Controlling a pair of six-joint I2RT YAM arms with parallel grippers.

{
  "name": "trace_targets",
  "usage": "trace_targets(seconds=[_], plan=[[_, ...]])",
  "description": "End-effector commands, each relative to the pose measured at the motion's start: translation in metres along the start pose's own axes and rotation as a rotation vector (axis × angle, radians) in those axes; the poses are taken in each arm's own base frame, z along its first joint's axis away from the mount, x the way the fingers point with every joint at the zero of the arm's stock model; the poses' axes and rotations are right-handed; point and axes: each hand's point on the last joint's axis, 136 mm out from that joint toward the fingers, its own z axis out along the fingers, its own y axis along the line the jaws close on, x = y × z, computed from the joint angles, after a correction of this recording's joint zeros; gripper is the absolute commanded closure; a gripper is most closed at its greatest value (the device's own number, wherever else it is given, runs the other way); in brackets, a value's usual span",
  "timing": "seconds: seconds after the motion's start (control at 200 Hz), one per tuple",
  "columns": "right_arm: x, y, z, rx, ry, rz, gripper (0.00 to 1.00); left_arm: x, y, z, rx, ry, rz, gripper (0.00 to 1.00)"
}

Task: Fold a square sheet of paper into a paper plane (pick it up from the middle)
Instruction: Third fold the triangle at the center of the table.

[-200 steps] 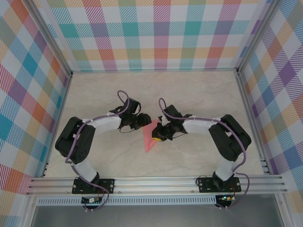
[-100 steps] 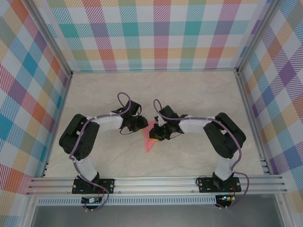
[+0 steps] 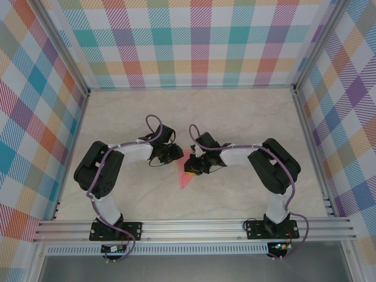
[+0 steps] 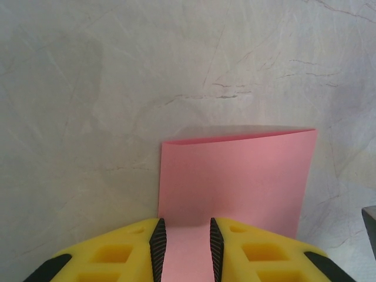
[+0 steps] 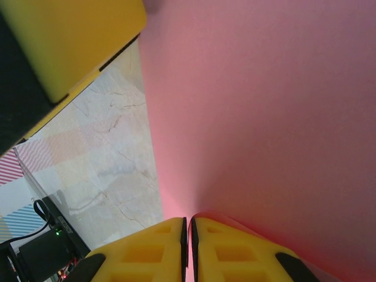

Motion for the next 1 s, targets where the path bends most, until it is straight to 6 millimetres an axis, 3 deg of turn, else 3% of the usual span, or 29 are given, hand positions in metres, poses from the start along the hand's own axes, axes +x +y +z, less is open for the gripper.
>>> trace_targets(seconds=[0.0,0.995], plan=[[-0.009,0.007,0.003,-0.012,-0.03,-0.011,0.87,0.002,0.014,0.006,-0.047,0.024,-0.016,0.71],[-0.008,0.004,0.014,0.018,0.013,-0.047,0.86,0.006,0.014,0.01,-0.042,0.045,-0.014,0.71]])
